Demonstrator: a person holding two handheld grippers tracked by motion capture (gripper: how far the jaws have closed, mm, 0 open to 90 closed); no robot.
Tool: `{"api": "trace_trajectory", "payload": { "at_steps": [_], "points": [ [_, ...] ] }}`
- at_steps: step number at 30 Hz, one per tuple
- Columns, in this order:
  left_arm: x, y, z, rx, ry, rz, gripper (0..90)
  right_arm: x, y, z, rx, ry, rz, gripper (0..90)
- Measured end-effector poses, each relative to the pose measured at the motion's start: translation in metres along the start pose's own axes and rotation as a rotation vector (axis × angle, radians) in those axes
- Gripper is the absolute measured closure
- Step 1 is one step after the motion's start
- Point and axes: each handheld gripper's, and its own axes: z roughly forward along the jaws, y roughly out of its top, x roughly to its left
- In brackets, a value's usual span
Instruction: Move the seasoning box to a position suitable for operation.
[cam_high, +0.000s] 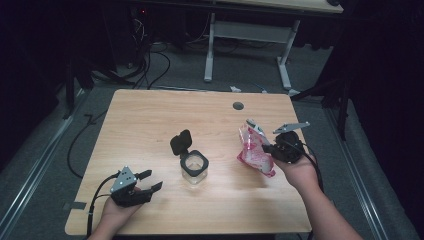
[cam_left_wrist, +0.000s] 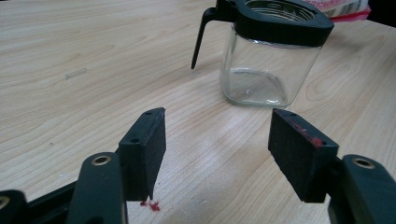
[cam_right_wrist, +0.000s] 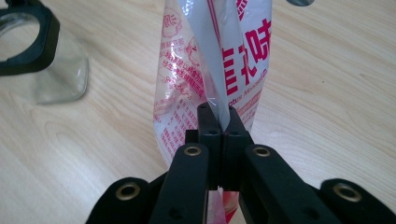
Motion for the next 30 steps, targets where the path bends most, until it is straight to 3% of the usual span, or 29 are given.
{"api": "trace_trajectory", "payload": {
  "at_steps": [17, 30],
  "points": [
    [-0.002, 0.000, 0.001, 0.001, -0.006, 0.010, 37.2, 0.022, 0.020, -0.016, 0.196, 0.006, -0.142, 90.0],
    [-0.008, 0.000, 0.004, 0.009, -0.028, 0.024, 37.2, 0.035, 0.028, -0.025, 0.279, 0.023, -0.194, 90.0]
  ]
}}
